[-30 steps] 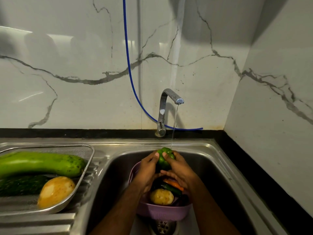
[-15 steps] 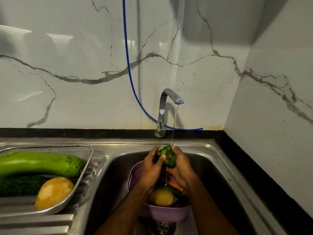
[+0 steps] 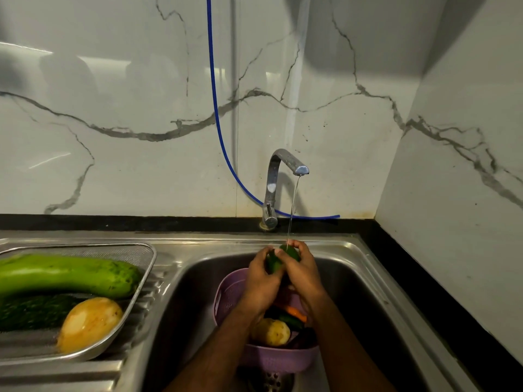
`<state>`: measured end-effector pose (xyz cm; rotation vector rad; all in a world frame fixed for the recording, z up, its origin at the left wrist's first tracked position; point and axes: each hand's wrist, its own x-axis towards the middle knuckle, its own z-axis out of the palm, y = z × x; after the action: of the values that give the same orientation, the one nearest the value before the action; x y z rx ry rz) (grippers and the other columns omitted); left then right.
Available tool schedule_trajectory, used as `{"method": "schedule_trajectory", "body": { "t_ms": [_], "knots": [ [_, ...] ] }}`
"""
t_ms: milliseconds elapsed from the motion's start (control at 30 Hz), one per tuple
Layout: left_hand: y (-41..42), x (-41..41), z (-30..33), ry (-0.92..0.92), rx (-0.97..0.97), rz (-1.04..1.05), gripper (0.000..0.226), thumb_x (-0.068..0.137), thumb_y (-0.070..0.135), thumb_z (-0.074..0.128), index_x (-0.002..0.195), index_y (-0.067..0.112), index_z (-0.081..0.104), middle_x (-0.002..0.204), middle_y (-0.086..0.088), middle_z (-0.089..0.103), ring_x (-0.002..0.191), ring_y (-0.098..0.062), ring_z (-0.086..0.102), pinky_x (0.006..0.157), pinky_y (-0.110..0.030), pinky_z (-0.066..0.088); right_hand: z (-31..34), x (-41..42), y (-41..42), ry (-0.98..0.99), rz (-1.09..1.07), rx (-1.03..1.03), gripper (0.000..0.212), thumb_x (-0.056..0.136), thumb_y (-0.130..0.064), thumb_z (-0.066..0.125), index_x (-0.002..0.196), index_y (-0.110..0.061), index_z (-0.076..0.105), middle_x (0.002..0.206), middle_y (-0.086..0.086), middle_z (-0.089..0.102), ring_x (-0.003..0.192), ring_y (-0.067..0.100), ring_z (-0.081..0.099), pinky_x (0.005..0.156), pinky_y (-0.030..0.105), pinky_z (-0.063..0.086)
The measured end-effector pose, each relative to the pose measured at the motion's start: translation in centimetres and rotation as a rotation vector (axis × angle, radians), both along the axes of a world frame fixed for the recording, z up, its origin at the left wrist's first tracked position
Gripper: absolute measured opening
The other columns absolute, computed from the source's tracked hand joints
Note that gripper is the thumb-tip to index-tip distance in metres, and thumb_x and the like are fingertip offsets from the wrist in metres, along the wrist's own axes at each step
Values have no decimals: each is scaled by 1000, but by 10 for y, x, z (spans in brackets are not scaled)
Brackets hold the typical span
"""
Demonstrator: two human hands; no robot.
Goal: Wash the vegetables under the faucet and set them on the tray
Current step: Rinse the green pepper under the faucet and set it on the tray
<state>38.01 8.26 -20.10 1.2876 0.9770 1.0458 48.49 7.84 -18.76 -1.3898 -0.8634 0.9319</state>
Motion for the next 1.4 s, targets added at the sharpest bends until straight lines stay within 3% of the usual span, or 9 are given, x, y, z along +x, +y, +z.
{"method": "schedule_trajectory", "body": {
  "t_ms": [133,300,500,600,700,833,967,1167,1400],
  "knots": [
    [-4,-4,3,65,143,40,58,93,11,66,146,25,46,136,4,58,122,-11,57,100,-30,54,-1,-6,2,-129,-52,9,28,100,-33,64,128,-33,60,122,-1,66,113,19,63,103,45,55],
    [-11,-6,-3,136,298,-69,70,84,4,74,145,24,47,139,8,57,127,-3,54,105,-28,50,4,-1,3,-71,-241,-28,15,102,-36,59,114,-28,63,110,2,67,99,18,64,95,46,58],
    [-7,-9,5,36,192,24,62,86,8,74,141,25,51,130,10,61,120,-9,58,102,-33,52,9,5,-7,269,149,-63,25,103,-18,60,123,-31,63,123,8,66,111,29,68,85,45,63],
    [-4,-14,6,-93,61,15,51,87,8,73,133,26,59,125,3,67,115,-14,64,98,-39,56,12,5,-11,288,218,-59,34,102,-14,60,127,-37,57,127,5,62,113,28,67,84,44,63],
    [-5,-14,5,-109,46,5,54,86,8,74,135,24,59,128,0,67,119,-16,63,99,-44,55,8,1,-8,155,146,-59,35,100,-22,65,131,-37,57,125,0,62,113,23,65,80,39,63],
    [-13,-9,7,-3,245,-8,60,84,-2,73,132,31,58,125,11,67,118,-3,61,98,-24,53,3,-5,1,53,-122,-26,28,89,-38,78,111,-28,64,110,2,71,101,18,69,93,42,60],
    [-10,-10,3,40,310,-31,79,80,-6,74,147,27,46,142,11,57,131,-3,52,105,-28,49,7,-11,7,35,-187,-114,44,92,-61,63,121,-27,62,111,4,69,102,23,69,96,48,58],
    [-7,-20,5,-75,168,4,67,79,-4,76,127,38,55,121,14,68,115,-3,64,98,-28,54,11,-3,-3,285,129,-58,18,104,-26,58,121,-28,65,120,11,69,108,30,71,86,45,63],
    [-10,-19,16,-407,-201,-127,34,97,4,56,129,11,63,121,-10,72,112,-26,69,94,-47,57,13,7,-14,265,255,-20,56,89,-19,75,137,-42,59,138,8,58,122,34,63,99,59,56]
  ]
}}
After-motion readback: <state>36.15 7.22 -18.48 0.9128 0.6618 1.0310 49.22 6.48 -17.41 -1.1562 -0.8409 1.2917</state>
